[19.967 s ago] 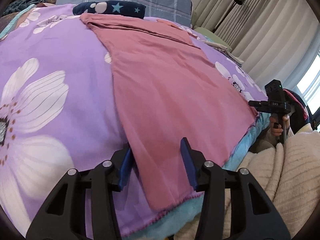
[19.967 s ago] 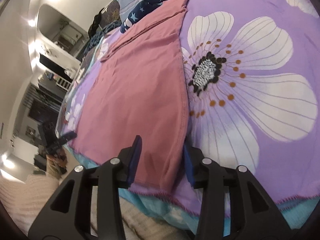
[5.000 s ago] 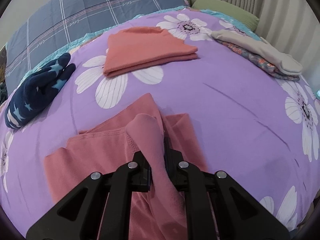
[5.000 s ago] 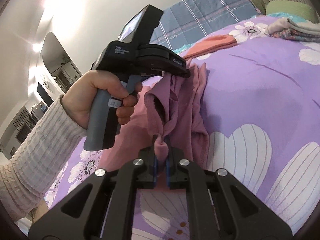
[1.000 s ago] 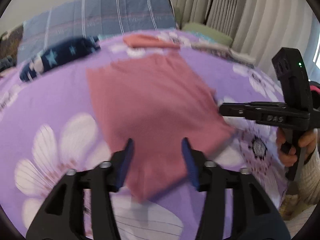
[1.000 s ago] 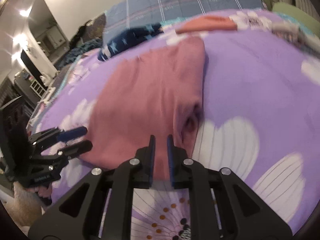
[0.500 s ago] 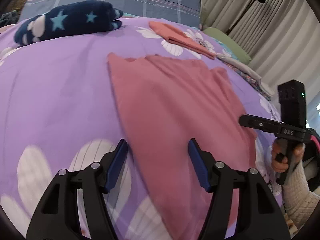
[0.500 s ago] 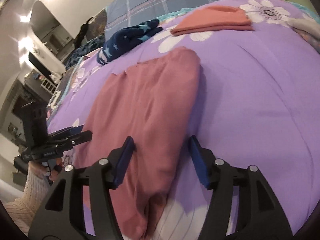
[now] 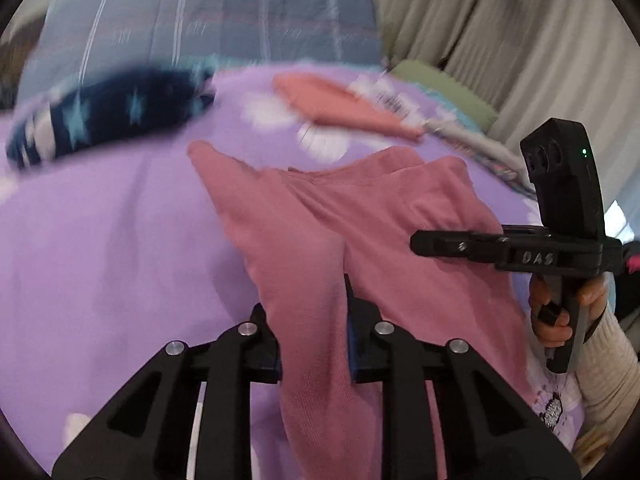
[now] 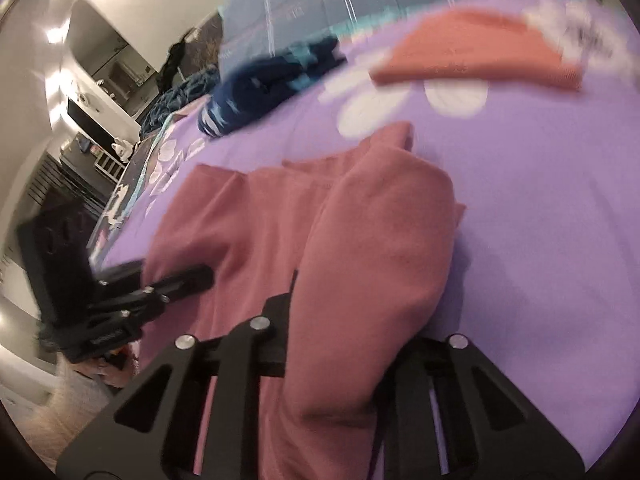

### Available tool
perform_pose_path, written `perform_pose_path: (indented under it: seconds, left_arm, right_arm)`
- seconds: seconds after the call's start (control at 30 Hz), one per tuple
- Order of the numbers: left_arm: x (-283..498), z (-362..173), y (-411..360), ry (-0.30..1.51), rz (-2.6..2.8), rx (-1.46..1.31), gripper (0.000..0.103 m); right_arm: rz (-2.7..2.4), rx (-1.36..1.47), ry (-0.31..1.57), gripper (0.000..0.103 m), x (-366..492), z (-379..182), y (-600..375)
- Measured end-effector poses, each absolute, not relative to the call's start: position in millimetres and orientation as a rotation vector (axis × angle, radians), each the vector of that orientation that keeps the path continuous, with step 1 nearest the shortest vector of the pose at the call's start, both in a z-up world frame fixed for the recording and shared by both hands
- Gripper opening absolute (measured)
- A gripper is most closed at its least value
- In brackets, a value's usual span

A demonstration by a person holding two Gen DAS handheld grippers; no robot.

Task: Fold small clothes
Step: 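Grasp the folded pink shirt with both grippers and lift it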

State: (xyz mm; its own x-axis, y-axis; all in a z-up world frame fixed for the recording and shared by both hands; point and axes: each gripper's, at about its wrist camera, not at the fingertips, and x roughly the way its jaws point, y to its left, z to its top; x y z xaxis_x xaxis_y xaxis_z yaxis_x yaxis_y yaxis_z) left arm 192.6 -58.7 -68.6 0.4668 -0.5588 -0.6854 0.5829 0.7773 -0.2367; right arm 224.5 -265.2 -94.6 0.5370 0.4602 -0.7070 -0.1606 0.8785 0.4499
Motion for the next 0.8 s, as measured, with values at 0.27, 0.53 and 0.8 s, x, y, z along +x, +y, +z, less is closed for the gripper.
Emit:
perform_pose_path:
  seconds: [0.27, 0.53, 0.8]
  left_arm:
    - [119.6, 56.2, -108.4, 0.522, -0.824, 0.093, 0.022]
    - [74.2, 141.6, -240.0, 0.295, -0.975, 0.227, 0.022]
    - [109.8, 161.4, -392.1, 0.279, -1.031, 0.311, 0.022]
  right_arm:
    - [0.234, 0.240, 0.574, 0.017, 116.6, 33.7, -299.1]
    - [-0.062, 0.137, 0.365, 0.017, 27.2, 134.8, -395.4]
    - [-0.316, 0.135, 0.321, 0.018, 38.3, 161.4, -520.6]
